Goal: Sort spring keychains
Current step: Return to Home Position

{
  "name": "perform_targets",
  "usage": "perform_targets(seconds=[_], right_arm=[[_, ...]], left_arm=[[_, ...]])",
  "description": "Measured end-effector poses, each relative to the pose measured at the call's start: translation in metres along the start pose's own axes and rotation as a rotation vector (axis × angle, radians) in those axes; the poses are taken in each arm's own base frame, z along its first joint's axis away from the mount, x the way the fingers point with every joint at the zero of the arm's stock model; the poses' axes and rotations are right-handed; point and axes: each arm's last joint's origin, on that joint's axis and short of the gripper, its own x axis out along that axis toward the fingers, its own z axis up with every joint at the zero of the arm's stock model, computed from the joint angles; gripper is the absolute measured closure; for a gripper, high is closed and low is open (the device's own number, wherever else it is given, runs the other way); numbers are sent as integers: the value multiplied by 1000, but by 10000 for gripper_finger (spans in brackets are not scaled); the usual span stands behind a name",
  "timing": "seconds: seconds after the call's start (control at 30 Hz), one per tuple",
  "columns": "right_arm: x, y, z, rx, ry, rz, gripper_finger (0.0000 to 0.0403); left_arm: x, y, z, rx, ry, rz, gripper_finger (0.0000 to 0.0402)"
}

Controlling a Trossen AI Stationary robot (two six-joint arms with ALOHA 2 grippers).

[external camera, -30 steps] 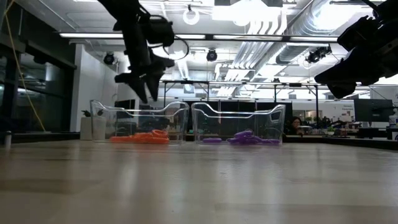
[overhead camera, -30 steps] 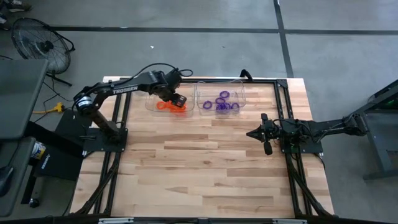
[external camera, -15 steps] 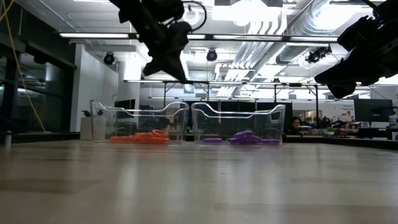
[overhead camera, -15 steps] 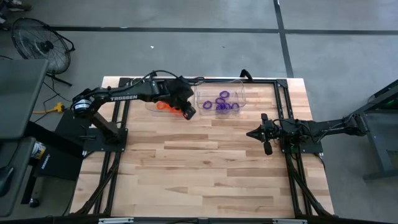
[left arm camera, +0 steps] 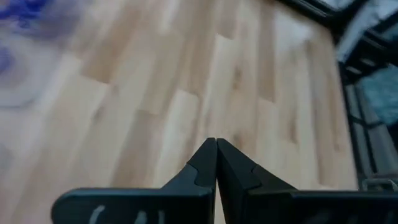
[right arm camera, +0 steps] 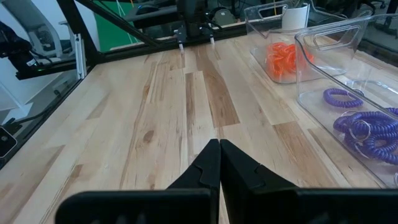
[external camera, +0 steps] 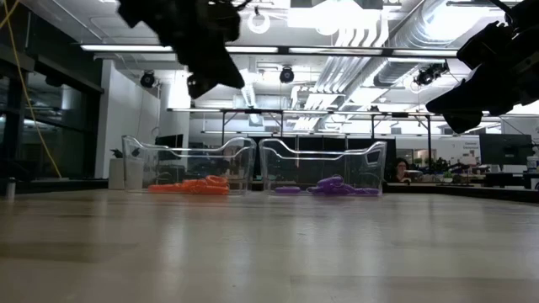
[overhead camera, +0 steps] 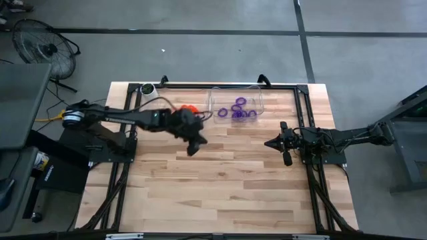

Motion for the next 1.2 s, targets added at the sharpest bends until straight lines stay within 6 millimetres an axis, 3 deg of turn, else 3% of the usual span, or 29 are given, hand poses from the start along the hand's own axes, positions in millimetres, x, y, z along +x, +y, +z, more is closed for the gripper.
perform_targets(seconds=[0.23,0.47,0.93,1.2], right_arm=[[0,0,0,0,0,0,402],[0,0,0,0,0,0,402],[0,0,0,0,0,0,402],[0,0,0,0,0,0,402]], left_arm=[[-4,-17,-42,74,-30,-99,401],[-16,-20,-75,125,-156,-202,401],[-59,0,-115,139,-317,-194,401],[-68,17,-150,178,-354,-199,401]])
